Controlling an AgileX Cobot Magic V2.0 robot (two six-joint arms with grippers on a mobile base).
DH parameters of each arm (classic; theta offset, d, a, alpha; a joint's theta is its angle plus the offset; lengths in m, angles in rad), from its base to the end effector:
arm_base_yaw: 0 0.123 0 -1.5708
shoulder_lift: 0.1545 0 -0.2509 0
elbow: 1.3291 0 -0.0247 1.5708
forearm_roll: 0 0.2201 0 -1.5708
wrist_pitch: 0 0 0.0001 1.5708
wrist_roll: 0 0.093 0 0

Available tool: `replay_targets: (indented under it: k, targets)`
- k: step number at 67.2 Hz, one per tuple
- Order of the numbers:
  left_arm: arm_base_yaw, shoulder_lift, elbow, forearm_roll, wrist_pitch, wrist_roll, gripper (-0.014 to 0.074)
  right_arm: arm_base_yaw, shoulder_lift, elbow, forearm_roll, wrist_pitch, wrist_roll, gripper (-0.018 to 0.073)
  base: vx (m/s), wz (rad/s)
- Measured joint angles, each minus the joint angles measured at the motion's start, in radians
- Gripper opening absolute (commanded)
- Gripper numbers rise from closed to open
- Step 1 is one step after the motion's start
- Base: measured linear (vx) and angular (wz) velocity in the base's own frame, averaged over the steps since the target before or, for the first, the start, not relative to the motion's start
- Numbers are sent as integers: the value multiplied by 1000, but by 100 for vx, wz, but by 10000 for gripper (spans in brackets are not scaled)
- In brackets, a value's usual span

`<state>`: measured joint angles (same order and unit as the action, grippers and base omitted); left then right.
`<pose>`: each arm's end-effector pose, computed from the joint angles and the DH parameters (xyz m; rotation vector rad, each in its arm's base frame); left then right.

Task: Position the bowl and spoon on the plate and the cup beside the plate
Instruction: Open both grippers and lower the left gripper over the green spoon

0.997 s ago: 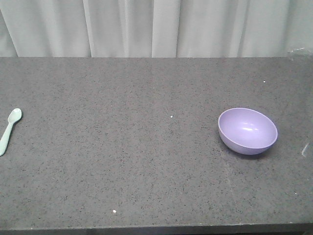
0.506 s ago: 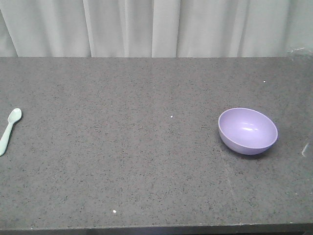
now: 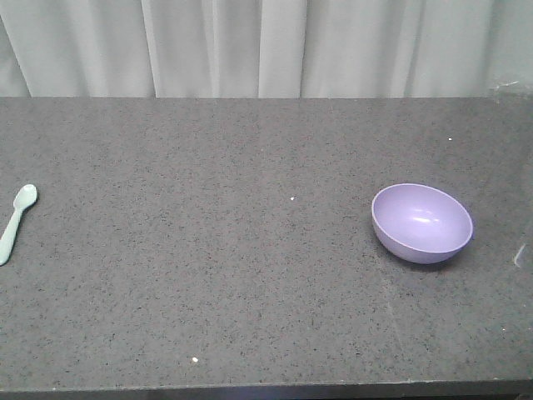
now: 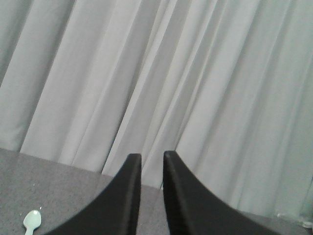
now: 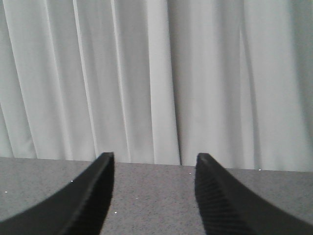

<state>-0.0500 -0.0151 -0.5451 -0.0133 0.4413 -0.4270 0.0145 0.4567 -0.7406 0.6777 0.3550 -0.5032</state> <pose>0.0032 -0.0007 0.3292 -0.2614 1.3517 -0.4140 0.0808 0.0215 0.3779 -0.0830 1.4874 0.2902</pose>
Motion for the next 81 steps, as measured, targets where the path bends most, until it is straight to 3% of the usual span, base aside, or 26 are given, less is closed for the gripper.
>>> replay_targets:
  k: [6,14,21,31,41,50,59,68,81]
  targets:
    - [0,-5,-16,-51,34,0,351,0,21,0,33,0,-7,589,0,0]
    - [0,-5,-18,-147,34,0,439,0,30,0,43,0,-10,592,0,0]
    - [0,-5,-18,-202,34,3,446,0,30,0,48,0,-10,591,0,0]
    - [-10,85,-77,-192,81,27,443,0,30,0,52,0,-10,591,0,0]
    - [-19,338,-227,-116,213,140,443,0,30,0,52,8,-10,591,0,0]
    - [-19,589,-430,33,311,207,443,0,30,0,52,25,-10,591,0,0]
    - [-19,813,-621,208,387,213,443,0,30,0,52,50,-10,591,0,0]
    - [-19,992,-756,326,438,213,443,0,30,0,52,74,-10,591,0,0]
    - [-19,1226,-887,380,448,213,428,0,30,0,52,91,-10,591,0,0]
